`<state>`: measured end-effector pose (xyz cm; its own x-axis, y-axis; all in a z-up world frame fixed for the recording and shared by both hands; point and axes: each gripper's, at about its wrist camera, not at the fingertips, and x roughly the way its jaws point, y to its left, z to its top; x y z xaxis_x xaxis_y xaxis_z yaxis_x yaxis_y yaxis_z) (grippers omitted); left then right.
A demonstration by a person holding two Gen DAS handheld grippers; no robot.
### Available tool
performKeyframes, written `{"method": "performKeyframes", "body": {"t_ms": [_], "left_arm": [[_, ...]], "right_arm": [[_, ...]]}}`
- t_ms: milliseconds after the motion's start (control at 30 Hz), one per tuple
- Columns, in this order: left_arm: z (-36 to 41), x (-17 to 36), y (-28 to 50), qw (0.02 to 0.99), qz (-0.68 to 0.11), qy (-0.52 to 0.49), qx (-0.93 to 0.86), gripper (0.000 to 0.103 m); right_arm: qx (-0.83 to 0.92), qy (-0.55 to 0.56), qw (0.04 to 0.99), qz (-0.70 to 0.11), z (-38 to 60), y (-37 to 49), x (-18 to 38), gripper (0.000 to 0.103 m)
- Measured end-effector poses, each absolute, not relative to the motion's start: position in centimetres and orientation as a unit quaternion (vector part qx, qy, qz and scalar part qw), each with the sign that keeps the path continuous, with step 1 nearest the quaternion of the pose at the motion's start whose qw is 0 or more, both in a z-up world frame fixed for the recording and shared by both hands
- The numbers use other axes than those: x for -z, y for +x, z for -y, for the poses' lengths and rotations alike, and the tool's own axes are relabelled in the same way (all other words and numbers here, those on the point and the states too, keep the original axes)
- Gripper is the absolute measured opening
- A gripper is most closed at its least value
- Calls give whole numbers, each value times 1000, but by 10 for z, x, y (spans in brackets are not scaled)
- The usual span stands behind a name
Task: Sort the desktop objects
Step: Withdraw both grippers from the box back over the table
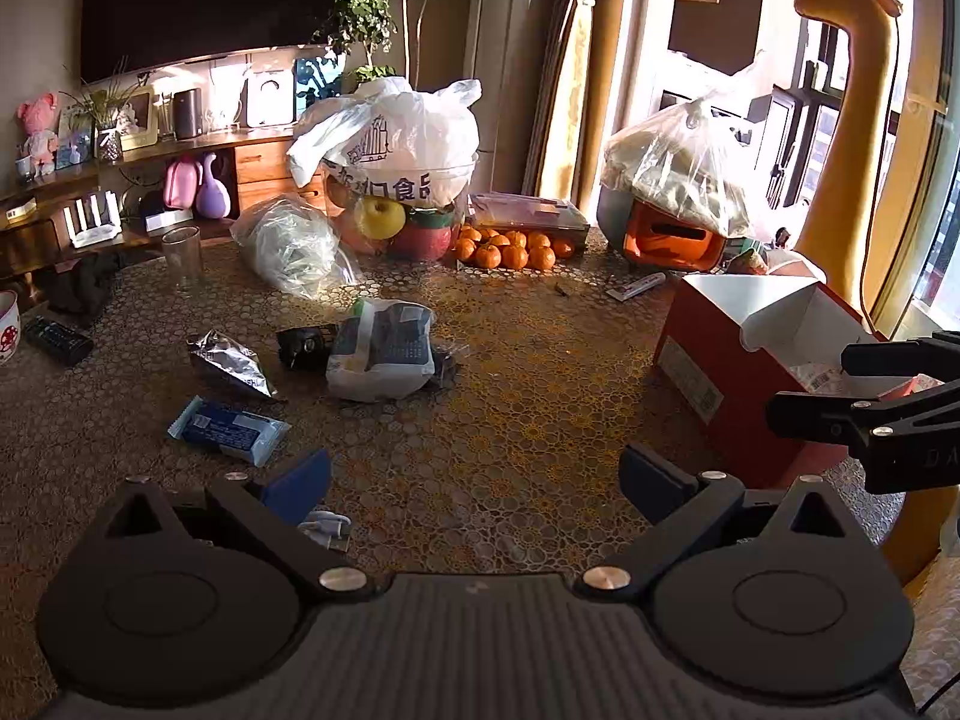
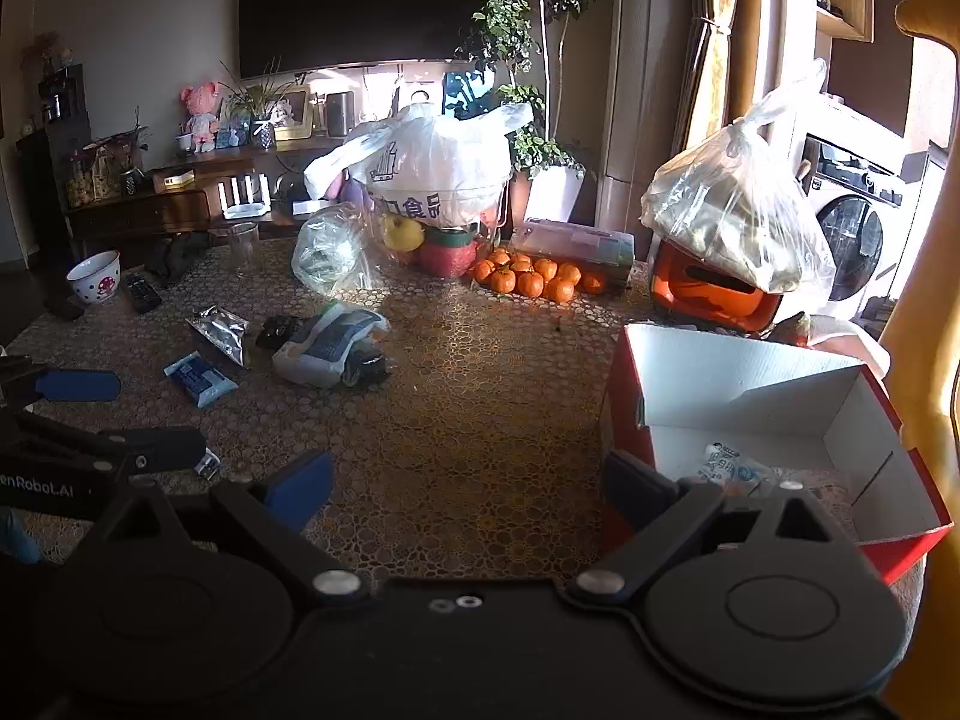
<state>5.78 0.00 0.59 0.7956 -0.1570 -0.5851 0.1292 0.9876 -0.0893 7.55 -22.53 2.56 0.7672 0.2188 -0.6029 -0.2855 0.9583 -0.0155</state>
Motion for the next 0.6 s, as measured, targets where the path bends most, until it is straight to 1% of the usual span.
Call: {"method": "performKeyframes", "body": {"t_ms": [300, 600], "left_arm": [[-28, 0, 47, 964, -261, 13, 40, 103], [-50, 21, 56, 963, -270, -1, 22, 103]], "right_arm": [[-155, -53, 934, -317, 190, 95, -17, 97], [-170, -53, 931, -319, 162, 116, -7, 97]]}}
